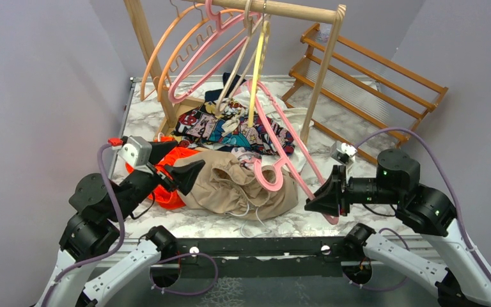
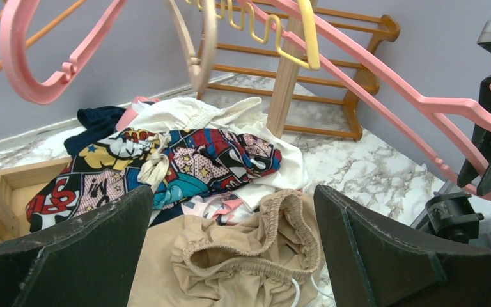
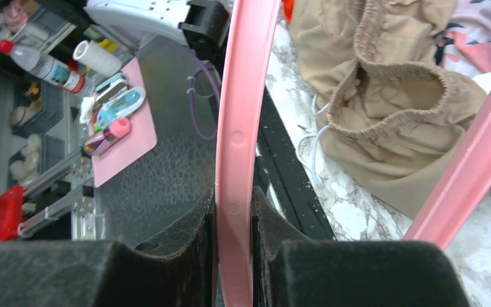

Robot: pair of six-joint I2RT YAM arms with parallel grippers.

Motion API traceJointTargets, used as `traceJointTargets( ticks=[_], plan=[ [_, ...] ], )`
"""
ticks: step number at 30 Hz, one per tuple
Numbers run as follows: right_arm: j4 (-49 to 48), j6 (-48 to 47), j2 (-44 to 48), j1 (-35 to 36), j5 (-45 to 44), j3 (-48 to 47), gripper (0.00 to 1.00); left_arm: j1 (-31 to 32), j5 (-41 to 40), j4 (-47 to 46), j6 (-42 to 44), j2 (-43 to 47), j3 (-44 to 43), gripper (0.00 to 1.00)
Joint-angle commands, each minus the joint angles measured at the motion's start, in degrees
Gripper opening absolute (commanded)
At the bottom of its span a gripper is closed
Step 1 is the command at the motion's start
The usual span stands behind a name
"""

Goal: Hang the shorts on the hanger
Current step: Pick up the hanger from the clothesline.

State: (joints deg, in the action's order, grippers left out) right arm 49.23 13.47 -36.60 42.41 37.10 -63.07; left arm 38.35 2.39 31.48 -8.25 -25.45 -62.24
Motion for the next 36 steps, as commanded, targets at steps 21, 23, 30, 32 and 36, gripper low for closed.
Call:
traceJointTargets(
  ticks=[21,23,30,32,36],
  plan=[
    [-5.2,3.3,4.7,0.0,-0.6,-2.6,0.01,-0.2,4.1,-6.0,-1.9,-3.0,2.4,0.99],
    [-4.1,2.6,5.1,0.0,2.4,-3.9,0.01,-0.2,4.2,-6.0,-1.0,-3.4,1.0,0.99],
    [-2.6,2.0,5.4,0.0,12.5,-5.3,0.01,-0.2,6.5,-6.8,0.8,-3.7,-3.1,0.99],
    [-4.3,2.8,5.7,0.0,15.6,-3.5,0.01,-0.2,8.1,-7.8,0.0,-3.5,-3.4,0.99],
    [-9.0,5.2,6.1,0.0,19.6,0.3,0.01,-0.2,13.0,-10.9,-2.8,-3.3,-2.9,0.99]
  ],
)
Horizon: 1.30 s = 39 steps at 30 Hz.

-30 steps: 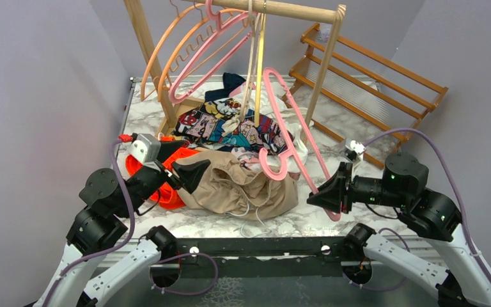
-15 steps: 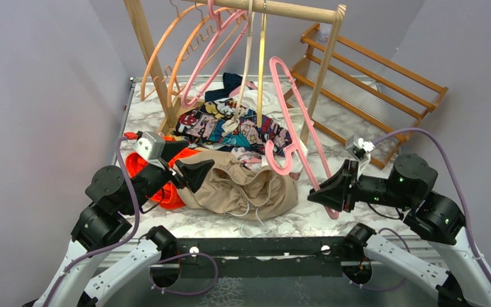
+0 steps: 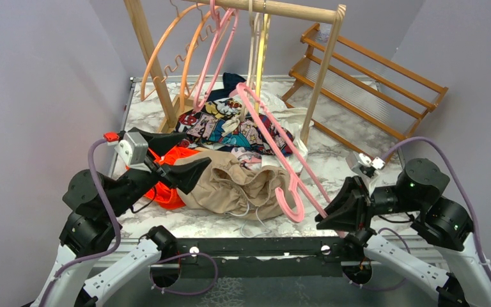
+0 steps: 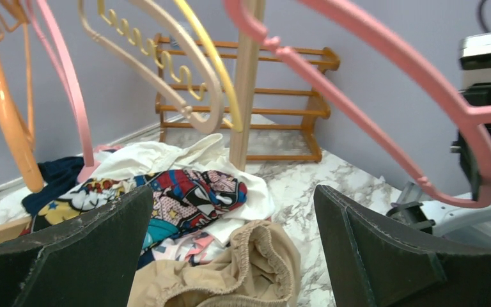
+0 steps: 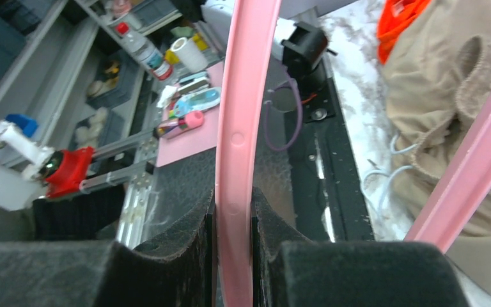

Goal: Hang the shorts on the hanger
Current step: Pick up the hanger from the clothesline, then hang the shorts on the hanger.

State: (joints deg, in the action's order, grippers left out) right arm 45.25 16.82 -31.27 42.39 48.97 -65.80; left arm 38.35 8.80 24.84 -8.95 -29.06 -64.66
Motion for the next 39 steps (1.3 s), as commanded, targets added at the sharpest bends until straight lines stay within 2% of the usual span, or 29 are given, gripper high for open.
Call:
traceJointTargets(
  ticks=[1,11,23,29,39],
  plan=[
    [-6.1,2.5,0.6,0.0,9.0,3.8,0.01,-0.2,7.7,-4.9,-2.7,0.3,-0.2,0.99],
    [-10.6,4.1,-1.8,0.0,16.8,7.3,0.01,-0.2,11.0,-7.3,0.5,1.7,0.5,0.99],
    [-8.3,2.0,-3.8,-0.1,18.0,10.3,0.01,-0.2,24.6,-7.5,22.4,2.4,-2.7,0.99],
    [-8.6,2.1,-3.6,0.0,18.1,14.6,0.01,-0.3,30.6,-3.9,26.7,0.0,-2.1,0.99],
    [-12.8,6.0,-2.4,0.0,18.9,20.6,0.01,-0.3,33.4,-0.7,30.0,-1.5,3.4,0.98]
  ],
)
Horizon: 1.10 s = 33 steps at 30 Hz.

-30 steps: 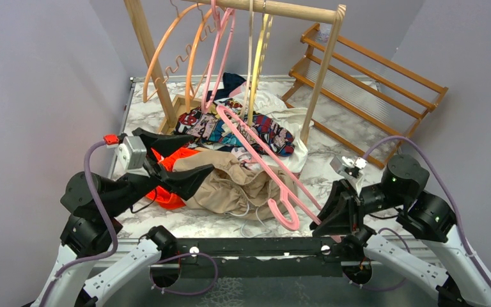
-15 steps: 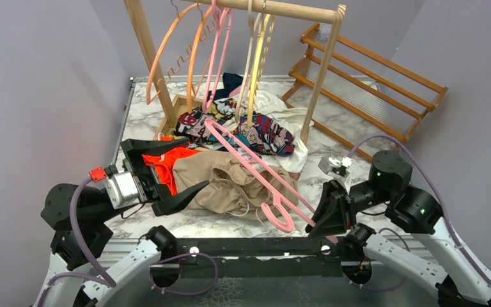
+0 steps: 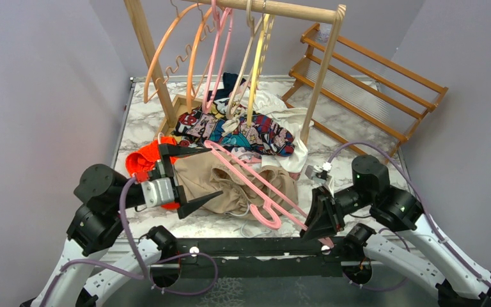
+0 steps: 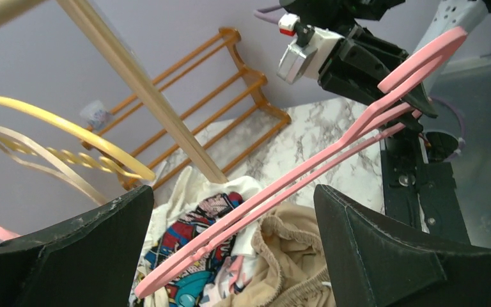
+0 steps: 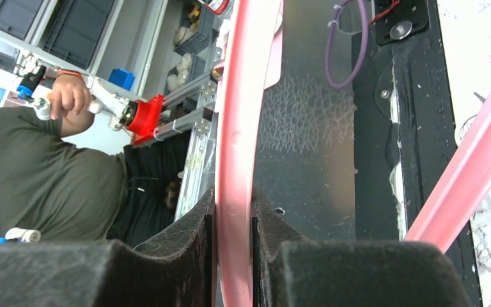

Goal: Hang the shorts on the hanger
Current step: Hang the shorts on the hanger.

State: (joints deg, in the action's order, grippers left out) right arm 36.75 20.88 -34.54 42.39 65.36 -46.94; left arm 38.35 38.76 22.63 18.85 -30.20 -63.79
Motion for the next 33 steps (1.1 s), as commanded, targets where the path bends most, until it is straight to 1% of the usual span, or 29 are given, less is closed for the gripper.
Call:
traceJointTargets(
  ticks=[1,8,17,25,33],
  plan=[
    [-4.9,2.3,0.9,0.0,2.5,2.2,0.01,-0.3,3.4,1.5,2.2,-0.2,3.6,0.98],
    [-7.8,3.7,-0.5,0.0,3.1,4.3,0.01,-0.3,2.1,1.4,1.9,0.9,12.8,0.97],
    [-11.4,5.7,-2.4,0.0,3.3,7.3,0.01,-0.3,2.9,0.5,3.5,0.0,15.1,0.97],
    [-13.6,6.6,-4.6,0.1,3.4,8.3,0.01,-0.3,4.5,-0.3,4.5,-1.2,19.0,0.93],
    [-14.8,5.8,-9.1,0.1,3.3,7.0,0.01,-0.2,4.7,-4.4,4.7,-2.2,22.7,0.87]
  ],
)
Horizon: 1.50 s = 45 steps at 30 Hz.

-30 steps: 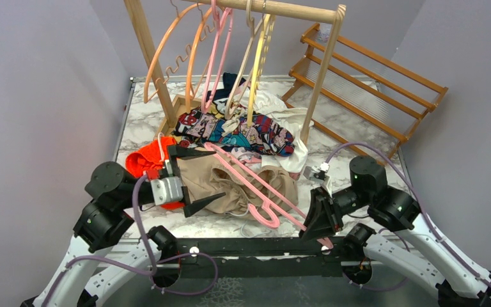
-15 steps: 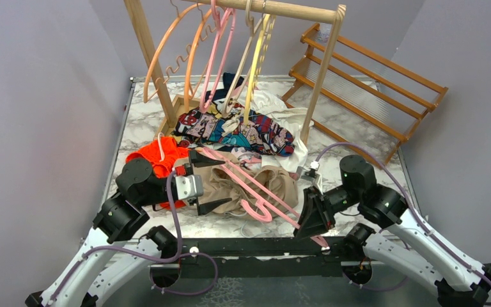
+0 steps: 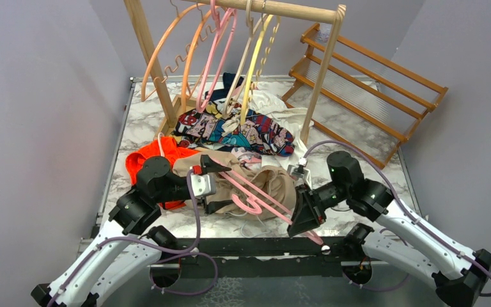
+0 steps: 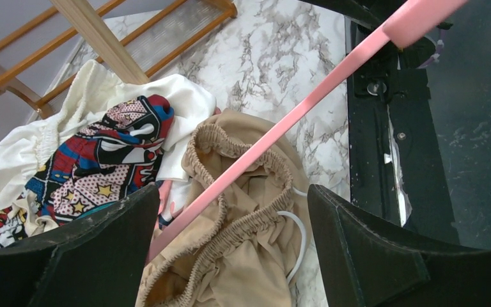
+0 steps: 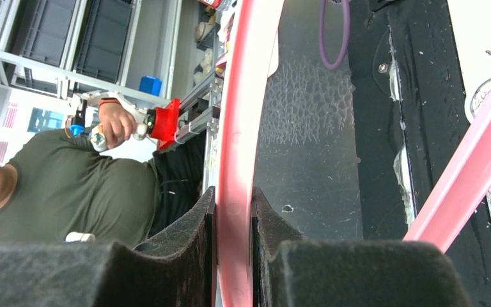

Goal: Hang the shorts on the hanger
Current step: Hang the shorts on the hanger.

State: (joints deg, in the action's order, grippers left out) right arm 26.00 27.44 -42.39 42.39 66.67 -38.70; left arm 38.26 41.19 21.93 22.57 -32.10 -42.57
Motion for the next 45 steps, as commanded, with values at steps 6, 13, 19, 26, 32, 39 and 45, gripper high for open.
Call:
traceJointTargets(
  ticks=[6,13,19,26,32,39,45],
  plan=[
    [-6.6,-0.9,-5.4,0.1,1.5,-2.2,0.01,-0.1,1.1,-8.5,-0.3,-0.1,4.6,0.8],
    [-8.9,-0.7,-8.2,0.1,2.6,-4.0,0.01,0.1,-2.8,-11.2,0.4,1.1,7.1,0.65],
    [-9.3,-0.7,-9.6,0.1,3.7,-5.4,0.01,0.7,-4.3,-12.1,1.3,1.5,8.6,0.57],
    [-11.0,0.3,-9.6,0.1,5.0,-5.8,0.01,1.9,-6.5,-12.4,3.1,2.6,10.5,0.47],
    [-10.5,-0.6,-10.2,0.1,4.6,-6.5,0.01,2.4,-6.4,-12.2,3.3,3.1,10.9,0.37],
    [-6.4,-6.5,-12.3,0.1,1.3,-10.9,0.01,2.8,-4.5,-11.5,2.3,2.7,10.3,0.25],
    [-4.7,-10.8,-14.1,0.1,-1.1,-15.6,0.01,2.9,-2.6,-9.8,1.8,1.2,9.1,0.12]
  ],
)
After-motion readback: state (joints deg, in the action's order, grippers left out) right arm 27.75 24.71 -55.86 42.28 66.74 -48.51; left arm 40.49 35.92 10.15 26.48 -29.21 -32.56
